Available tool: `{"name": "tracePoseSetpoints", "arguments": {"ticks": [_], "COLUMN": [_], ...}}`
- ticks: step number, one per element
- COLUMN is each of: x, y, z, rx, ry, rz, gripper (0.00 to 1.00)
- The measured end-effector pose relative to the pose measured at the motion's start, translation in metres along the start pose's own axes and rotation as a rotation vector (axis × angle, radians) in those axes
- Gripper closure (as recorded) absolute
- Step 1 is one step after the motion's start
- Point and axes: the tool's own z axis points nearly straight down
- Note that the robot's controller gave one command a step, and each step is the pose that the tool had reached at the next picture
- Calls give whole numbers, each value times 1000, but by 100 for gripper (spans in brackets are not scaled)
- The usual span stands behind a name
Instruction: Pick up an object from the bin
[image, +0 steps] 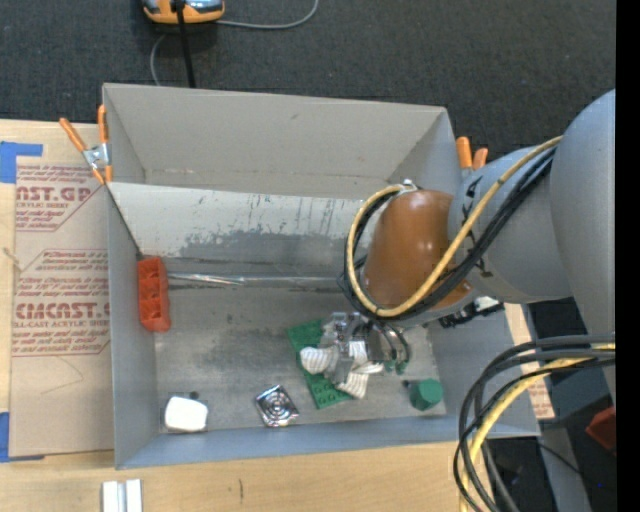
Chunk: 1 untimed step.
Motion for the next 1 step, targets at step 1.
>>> {"name": "tracePoseSetpoints", "arguments": {"ticks": [1], "x": [0], "y": [0], "z": [0], "rx": [0], "ry": [0], "rz": [0], "gripper": [100]}}
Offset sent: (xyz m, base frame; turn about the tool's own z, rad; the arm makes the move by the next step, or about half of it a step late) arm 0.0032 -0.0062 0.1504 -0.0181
